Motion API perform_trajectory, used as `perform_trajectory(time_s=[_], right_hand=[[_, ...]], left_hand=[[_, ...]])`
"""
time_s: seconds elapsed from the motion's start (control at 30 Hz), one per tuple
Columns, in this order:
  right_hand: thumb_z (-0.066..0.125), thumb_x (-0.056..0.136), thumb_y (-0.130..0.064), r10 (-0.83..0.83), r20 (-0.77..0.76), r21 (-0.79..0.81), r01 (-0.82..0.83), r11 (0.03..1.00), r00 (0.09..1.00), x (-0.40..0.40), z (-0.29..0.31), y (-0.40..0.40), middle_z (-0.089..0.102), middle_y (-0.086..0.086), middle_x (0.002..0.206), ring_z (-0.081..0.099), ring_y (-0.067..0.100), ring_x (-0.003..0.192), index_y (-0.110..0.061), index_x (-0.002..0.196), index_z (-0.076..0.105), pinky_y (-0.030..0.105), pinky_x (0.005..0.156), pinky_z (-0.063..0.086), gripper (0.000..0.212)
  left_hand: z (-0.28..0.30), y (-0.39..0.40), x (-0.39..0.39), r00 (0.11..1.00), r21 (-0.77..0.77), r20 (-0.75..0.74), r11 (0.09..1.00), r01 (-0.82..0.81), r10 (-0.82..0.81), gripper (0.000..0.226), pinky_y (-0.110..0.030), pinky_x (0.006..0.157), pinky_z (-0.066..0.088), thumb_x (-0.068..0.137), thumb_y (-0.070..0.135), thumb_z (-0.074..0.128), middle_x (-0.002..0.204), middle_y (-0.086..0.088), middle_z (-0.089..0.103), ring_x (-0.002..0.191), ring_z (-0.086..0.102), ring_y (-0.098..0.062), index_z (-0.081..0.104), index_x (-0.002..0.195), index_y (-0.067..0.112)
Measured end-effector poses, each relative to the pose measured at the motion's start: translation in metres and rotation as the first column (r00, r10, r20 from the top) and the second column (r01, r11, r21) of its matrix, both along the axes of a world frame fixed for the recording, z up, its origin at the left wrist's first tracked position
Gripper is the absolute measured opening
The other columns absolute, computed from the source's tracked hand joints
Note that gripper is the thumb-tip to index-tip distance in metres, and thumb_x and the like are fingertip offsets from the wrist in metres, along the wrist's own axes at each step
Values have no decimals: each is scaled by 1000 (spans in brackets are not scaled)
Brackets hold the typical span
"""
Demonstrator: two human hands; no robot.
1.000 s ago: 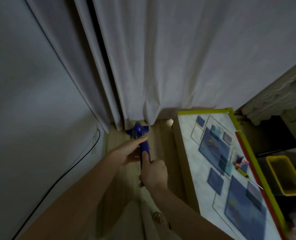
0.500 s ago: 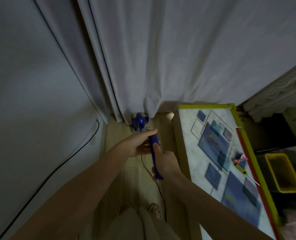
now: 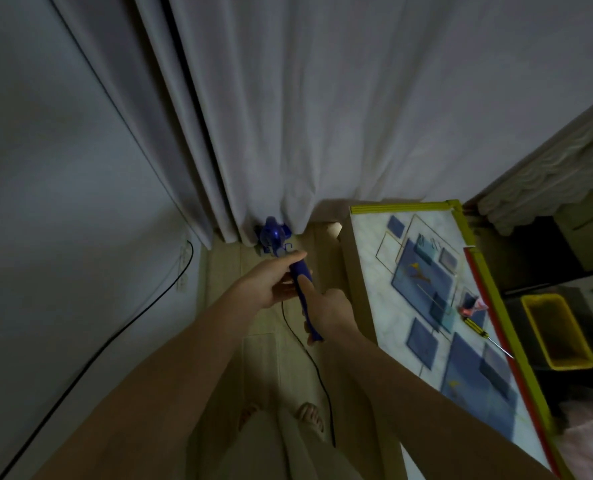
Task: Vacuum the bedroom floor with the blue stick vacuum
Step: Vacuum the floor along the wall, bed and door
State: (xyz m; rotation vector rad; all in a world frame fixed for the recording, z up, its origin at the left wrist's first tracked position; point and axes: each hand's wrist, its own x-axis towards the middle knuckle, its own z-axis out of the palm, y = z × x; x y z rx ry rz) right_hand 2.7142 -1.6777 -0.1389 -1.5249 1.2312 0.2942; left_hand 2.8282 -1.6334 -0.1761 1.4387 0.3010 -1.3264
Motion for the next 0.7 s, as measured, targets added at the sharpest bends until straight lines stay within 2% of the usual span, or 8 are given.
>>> perform_trajectory(time_s=[0.1, 0.2, 0.3, 0.4, 0.47, 0.53, 0.7], right_hand=[[47, 96, -53, 28, -31, -95, -31, 995, 999, -22, 23, -9, 60, 3, 63, 54, 4, 35, -9, 76, 53, 19, 44, 46, 49], [48, 97, -49, 6, -23, -77, -8, 997, 1000, -47, 41, -2, 57, 0, 57, 49, 0, 28, -10, 72, 53, 14, 35, 38, 47], [49, 97, -46, -58, 15, -4, 58, 998, 998, -59, 44, 20, 58, 1, 57, 50, 1, 33, -10, 73, 56, 14, 40, 43, 44], [47, 97, -47, -99, 57, 42, 97, 994, 993, -48, 31, 38, 64, 4, 66, 59, 10, 49, -10, 82, 61, 25, 55, 53, 43], [45, 98, -47, -116, 81, 50, 113, 992, 990, -32, 21, 46, 66, 7, 74, 62, 16, 59, -10, 87, 61, 33, 62, 56, 42], [43, 99, -48, -137, 75, 62, 133, 989, 988, -16, 13, 48, 67, 8, 79, 63, 19, 64, -9, 91, 60, 34, 64, 56, 44], [35, 101, -51, -69, 13, 155, 66, 986, 998, 9, -2, 30, 64, 10, 78, 59, 15, 52, -3, 110, 55, 22, 43, 47, 53]], left_hand=[[12, -7, -16, 999, -17, -38, 999, 32, -33, 30, -27, 51, 55, 85, 25, 72, 72, -10, 70, 68, 68, -21, 62, 103, 3], [23, -3, -35, 994, 12, -41, 994, 104, -104, 25, -27, 50, 55, 85, 25, 72, 67, -8, 71, 67, 68, -20, 63, 98, 5], [23, 11, -45, 988, 42, -46, 987, 152, -151, 28, -27, 53, 55, 84, 26, 73, 71, -8, 72, 65, 70, -18, 64, 100, 5], [23, 26, -37, 987, 52, -10, 986, 160, -160, 31, -24, 52, 53, 84, 31, 72, 73, -6, 73, 64, 70, -15, 67, 100, 5], [23, 30, -26, 988, 63, 18, 987, 150, -151, 36, -26, 56, 53, 84, 35, 71, 80, -6, 73, 69, 69, -16, 67, 105, 5], [17, 31, -14, 990, 78, 40, 988, 134, -137, 45, -28, 63, 54, 83, 40, 71, 91, -8, 72, 77, 68, -18, 66, 111, 4], [-1, 20, 4, 991, 50, 75, 993, 104, -108, 48, -36, 86, 54, 86, 44, 68, 97, -12, 69, 88, 66, -24, 65, 112, 3]])
